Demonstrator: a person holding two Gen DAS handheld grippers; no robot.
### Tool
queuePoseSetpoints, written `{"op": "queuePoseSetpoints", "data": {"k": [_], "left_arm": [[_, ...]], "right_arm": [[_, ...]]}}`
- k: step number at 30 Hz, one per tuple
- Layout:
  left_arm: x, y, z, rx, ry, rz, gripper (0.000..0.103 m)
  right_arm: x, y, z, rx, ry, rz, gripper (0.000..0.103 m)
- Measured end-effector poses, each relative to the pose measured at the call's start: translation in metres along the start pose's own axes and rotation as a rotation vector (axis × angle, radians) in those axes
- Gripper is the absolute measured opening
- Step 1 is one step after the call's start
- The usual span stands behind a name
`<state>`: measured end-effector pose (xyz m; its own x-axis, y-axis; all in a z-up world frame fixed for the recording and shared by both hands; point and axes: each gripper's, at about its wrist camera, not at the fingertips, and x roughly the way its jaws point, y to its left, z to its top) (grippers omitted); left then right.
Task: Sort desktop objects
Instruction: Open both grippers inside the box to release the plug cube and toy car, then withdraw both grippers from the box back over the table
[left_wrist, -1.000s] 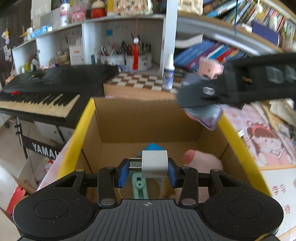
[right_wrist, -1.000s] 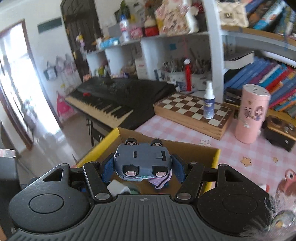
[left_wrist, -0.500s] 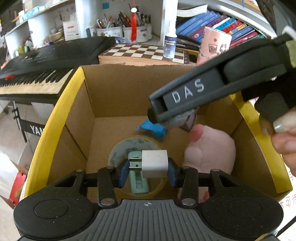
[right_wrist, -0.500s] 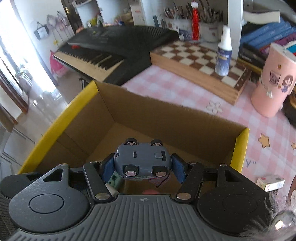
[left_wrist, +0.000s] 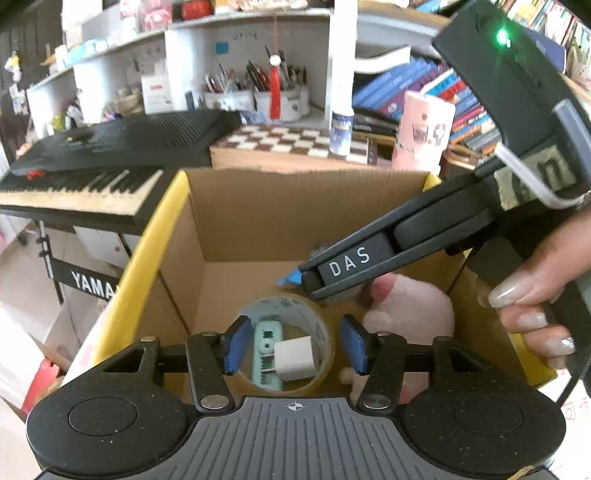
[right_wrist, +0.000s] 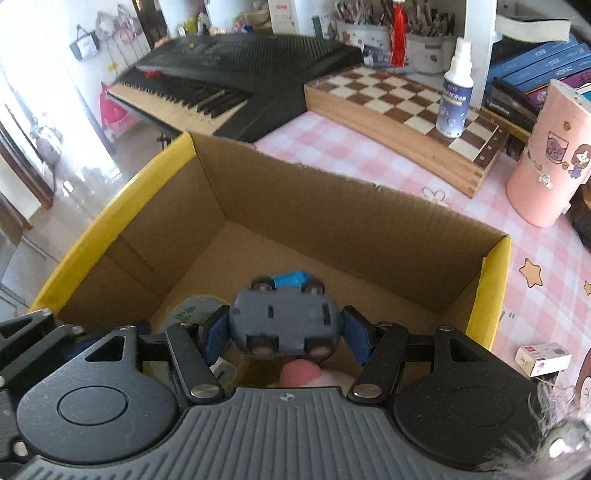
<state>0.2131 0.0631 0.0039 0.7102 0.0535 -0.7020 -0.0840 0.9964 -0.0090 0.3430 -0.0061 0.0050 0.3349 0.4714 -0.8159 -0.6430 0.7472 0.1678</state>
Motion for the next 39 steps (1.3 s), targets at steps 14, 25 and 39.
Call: {"op": "queuePoseSetpoints", "data": {"k": [14,25,39], "left_arm": [[-0.064,0.007,-0.014,-0.049,-0.134,-0.009,0.055],[-0.105,0.016,-0.028,-0.071,-0.235,-0.003,0.06],[-0.144,0.039,-0.073,-0.103,-0.258,-0.033,0.06]], "right_arm": [[-0.095,0.007,-0.028,0.06,-0.291,-0.043,0.067],[-0.157,0.023,-0.09,0.123,-0.48,-0.197,0.067],[-0.19,0.059,-0.186,0.284,-0.555,-0.372,0.067]]}}
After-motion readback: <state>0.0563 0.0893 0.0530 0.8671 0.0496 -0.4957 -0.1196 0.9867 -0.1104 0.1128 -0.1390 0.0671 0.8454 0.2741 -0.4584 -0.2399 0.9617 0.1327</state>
